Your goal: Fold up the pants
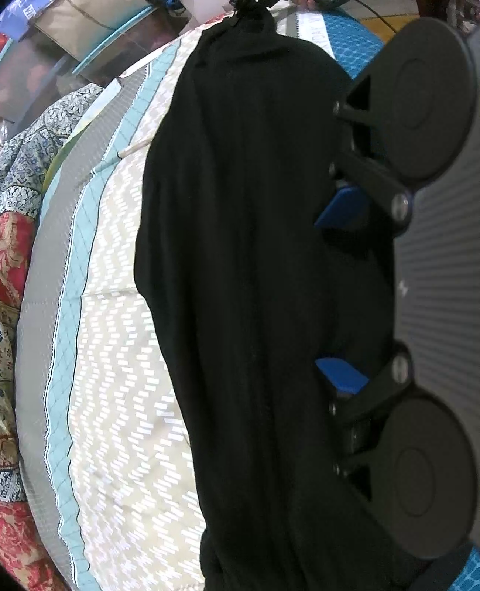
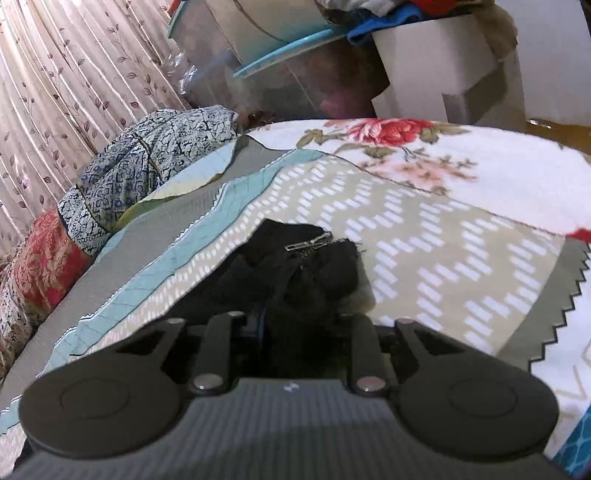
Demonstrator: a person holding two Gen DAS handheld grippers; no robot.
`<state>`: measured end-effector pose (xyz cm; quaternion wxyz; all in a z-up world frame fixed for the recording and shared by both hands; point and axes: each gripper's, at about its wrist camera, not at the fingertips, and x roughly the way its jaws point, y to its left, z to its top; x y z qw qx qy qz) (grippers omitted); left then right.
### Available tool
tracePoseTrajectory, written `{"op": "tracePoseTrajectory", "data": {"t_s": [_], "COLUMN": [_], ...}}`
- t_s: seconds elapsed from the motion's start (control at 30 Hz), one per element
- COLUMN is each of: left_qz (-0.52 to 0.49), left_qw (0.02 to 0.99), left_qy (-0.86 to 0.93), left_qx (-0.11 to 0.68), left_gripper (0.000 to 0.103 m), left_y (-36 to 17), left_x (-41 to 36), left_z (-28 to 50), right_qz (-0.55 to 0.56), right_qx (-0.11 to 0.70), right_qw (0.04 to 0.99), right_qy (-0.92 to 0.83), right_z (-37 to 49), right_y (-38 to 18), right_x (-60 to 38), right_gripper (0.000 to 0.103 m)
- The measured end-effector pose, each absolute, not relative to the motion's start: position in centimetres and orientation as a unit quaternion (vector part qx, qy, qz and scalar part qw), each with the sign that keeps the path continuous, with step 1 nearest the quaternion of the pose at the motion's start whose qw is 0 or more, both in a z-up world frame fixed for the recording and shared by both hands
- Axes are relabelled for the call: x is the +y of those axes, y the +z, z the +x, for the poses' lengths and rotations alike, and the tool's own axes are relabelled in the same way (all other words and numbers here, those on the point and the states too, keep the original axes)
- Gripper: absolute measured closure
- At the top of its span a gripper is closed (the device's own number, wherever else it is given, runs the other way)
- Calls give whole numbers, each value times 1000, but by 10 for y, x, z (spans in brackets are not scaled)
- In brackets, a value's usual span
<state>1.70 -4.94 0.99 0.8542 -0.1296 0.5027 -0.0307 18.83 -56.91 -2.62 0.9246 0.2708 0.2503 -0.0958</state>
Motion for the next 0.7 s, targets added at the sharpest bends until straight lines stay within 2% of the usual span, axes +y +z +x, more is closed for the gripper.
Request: {"op": "tracePoseTrajectory", "data": {"t_s": [0.13,0.3,0.4,0.5,0.57,0.6,0.67,0.7], "left_qz": [-158,-196,-216,-207,-201,-201,-207,-210], "left_qw": [855,858,854,852,850,850,851,852], "left_qy": [-46,-76,-95,-105,-106,-105,-102,-99], "left_qx": [493,468,463,470,475,475,472,469], "left_gripper": [23,23,23,23,23,23,22,22], "left_y": [17,29,31,26,24,24,26,28], "left_x": [-42,-42,-46,-53,-52,-50,-42,-37], "left_z": [18,22,22,20,14,12,8,5], "right_qz": [216,27,-129,-291,-377,-421,-489,-495], "right_qx": [211,171,181,224,253,236,191,186], "right_qw": [952,983,967,915,872,860,838,836], "right_qy": [-52,57,125,170,180,168,147,147], "right_z": [174,138,114,96,88,80,63,58], "right_y": [13,62,50,0,-37,-51,-58,-53], "right_x": [-538,-448,-384,-328,-304,-297,-288,-287], "right_gripper": [87,87,87,84,76,75,64,49]}}
